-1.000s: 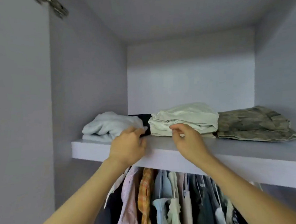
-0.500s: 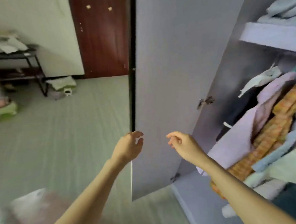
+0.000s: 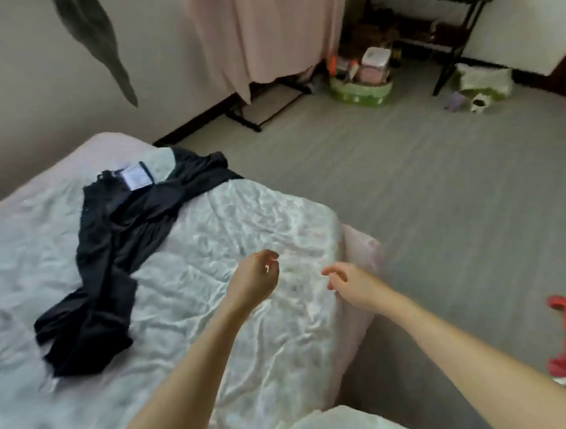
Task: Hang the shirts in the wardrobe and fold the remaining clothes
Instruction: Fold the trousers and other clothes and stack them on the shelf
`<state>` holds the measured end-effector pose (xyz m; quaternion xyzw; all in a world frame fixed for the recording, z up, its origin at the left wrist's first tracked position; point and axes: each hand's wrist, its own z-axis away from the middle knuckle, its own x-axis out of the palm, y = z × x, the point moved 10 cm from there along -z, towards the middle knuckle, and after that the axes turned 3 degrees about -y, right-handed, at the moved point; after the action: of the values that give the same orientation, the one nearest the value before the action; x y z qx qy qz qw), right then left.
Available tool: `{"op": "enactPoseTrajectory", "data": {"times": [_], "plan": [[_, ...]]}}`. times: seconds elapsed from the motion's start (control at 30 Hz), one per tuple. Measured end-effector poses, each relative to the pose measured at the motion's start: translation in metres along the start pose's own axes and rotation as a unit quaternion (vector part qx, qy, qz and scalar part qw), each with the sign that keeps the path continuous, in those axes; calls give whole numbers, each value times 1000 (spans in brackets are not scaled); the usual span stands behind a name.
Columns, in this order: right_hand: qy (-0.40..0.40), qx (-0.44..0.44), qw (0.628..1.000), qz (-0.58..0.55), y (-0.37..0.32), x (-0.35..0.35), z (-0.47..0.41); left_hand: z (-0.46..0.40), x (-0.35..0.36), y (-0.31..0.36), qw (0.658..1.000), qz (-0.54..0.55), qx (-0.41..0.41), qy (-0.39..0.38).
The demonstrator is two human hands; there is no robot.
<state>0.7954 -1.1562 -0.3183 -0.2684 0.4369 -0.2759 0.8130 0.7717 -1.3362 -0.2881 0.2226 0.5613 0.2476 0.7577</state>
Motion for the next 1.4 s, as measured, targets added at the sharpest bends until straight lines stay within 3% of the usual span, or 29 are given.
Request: {"op": "enactPoseTrajectory", "data": {"times": [0.2,0.4,0.63,0.77,0.87,1.0,1.2,1.4], "plan": [[-157,-105,979,74,-105,91,-85,27,-68,-136,980,47,-171,91],[-246,-154,947,140,-163,151,-148,33,-90,-214,939,95,-300,139],[-242,-186,936,174,-218,217,-263,-42,-141,-326,911,62,-360,190],[-235,-184,941,156,-230,265,-335,-98,-149,-415,899,21,-397,183],[-235,-180,943,153,-221,298,-374,-117,-138,-490,871,-36,-469,145],[-243,-162,945,147,-193,319,-400,-109,-119,-564,820,-10,-561,117],[-228,-138,957,116,-187,322,-405,-108,-134,-558,856,-15,-455,246],[-222,-114,967,48,-219,321,-374,-90,-101,-437,920,29,-292,259]]}}
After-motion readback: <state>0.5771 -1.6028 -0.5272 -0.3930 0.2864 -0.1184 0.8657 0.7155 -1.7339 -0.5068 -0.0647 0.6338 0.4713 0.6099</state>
